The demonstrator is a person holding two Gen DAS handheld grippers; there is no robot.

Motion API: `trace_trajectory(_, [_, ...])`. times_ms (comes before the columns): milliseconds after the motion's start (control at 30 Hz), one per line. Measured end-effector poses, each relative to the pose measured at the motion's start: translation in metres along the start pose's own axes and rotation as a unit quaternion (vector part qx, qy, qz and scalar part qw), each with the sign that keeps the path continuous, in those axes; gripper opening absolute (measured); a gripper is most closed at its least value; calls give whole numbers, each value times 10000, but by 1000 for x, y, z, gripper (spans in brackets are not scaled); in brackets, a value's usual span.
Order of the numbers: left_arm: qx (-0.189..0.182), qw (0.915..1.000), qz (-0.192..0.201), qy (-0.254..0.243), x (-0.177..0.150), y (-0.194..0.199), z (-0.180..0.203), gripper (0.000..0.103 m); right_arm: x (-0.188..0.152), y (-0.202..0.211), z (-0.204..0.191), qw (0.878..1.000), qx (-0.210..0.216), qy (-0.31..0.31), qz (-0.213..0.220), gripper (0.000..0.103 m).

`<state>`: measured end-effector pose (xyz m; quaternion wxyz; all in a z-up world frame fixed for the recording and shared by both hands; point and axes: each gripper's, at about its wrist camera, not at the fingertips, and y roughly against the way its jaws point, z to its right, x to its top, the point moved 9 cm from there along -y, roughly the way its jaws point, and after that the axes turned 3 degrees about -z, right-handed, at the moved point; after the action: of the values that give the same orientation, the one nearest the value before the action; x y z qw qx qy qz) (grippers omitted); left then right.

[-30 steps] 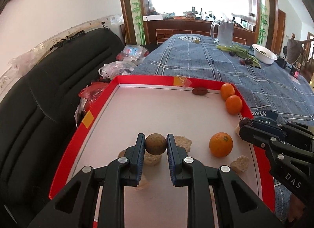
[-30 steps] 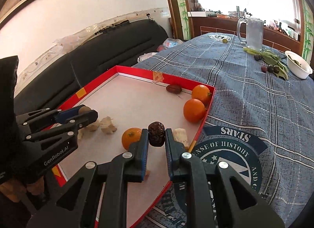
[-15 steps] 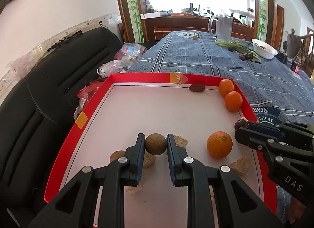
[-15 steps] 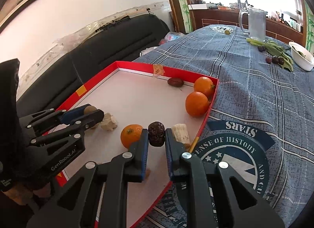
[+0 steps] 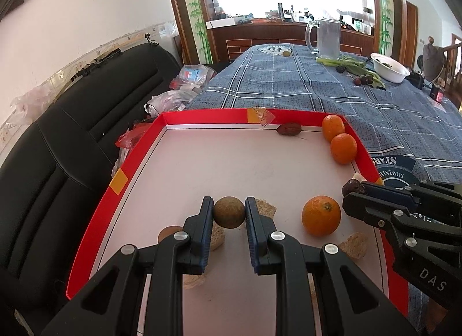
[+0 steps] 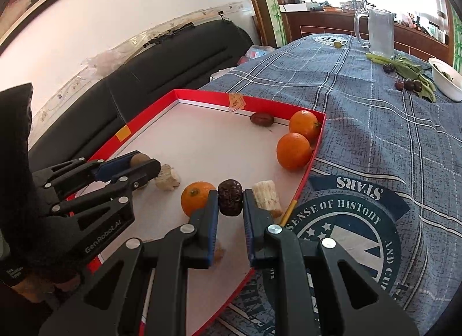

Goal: Organize fruits
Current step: 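Carry the date in the right gripper over the tray while the left carries its brown fruit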

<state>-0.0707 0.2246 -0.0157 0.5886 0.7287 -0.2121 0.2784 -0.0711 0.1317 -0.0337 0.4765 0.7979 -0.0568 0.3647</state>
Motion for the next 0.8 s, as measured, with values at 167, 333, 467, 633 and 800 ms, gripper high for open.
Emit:
trace_trajectory(167, [18, 10000, -11, -16, 1, 0, 1, 21, -1, -1, 1, 10000, 63, -58, -36, 19])
trace_trajectory(333, [47, 10000, -14, -33, 0, 0, 2, 21, 0, -1, 0, 10000, 73, -36, -24, 19])
trace_trajectory(467, [71, 10000, -23, -42, 0, 0, 3, 21, 0, -1, 0, 10000, 77, -35, -14, 19])
trace_trajectory(633, [98, 9999, -24, -61, 0, 0, 3, 21, 0, 1, -2, 10000, 73, -13, 15, 19])
trace_trajectory(800, [108, 9999, -28, -57, 0, 0, 3, 21, 1, 2, -1, 10000, 68, -12, 44, 19])
